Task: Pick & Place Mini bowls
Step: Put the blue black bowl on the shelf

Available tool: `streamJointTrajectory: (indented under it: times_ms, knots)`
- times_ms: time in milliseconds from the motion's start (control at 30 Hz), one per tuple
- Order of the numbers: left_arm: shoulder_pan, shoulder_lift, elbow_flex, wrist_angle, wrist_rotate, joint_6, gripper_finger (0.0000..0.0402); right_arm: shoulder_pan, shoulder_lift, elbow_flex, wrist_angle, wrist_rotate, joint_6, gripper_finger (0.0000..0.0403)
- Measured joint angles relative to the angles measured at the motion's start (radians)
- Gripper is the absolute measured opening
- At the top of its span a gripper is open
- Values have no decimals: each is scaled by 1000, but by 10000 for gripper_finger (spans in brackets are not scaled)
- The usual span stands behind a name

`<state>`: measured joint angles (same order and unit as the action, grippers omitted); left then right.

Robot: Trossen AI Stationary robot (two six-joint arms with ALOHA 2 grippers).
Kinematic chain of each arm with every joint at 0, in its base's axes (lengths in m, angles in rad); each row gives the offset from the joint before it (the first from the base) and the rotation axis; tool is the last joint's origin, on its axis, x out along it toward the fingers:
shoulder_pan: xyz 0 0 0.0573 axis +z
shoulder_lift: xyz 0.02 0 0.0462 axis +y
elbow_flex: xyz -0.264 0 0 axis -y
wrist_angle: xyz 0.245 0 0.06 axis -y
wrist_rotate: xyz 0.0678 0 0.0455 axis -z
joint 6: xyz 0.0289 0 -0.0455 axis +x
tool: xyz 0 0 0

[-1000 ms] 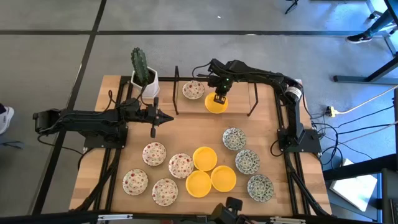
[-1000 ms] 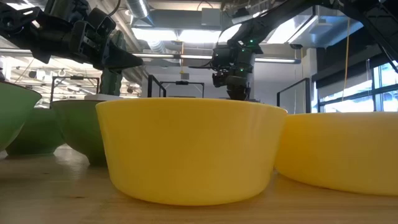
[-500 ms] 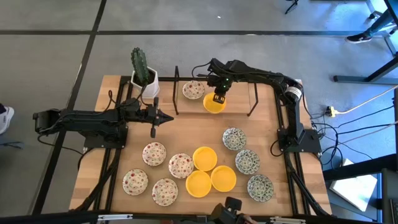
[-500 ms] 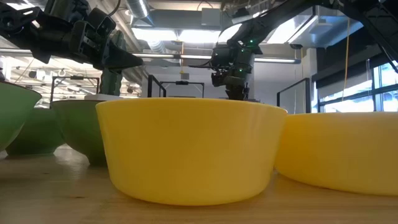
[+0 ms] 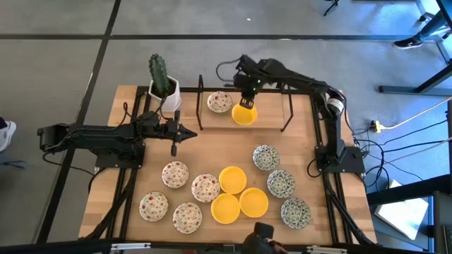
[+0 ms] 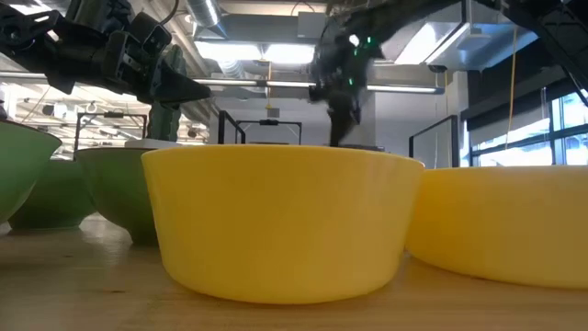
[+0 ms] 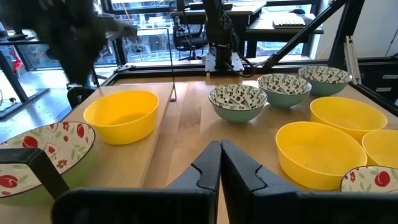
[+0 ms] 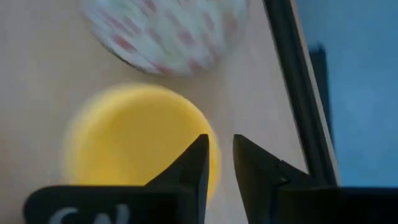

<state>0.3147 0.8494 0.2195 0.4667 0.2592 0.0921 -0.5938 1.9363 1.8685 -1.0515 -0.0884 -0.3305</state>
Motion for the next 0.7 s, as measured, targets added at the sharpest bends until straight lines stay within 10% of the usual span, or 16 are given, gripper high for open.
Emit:
streamJointTrajectory:
  times_ms: [367, 700]
  knots:
    - [0, 0, 0, -1, 0, 0, 3, 172, -328, 70, 109, -459, -2, 51]
    - [0, 0, 0, -18, 0, 0, 6, 449, -763, -368, 401, -371, 33, 7]
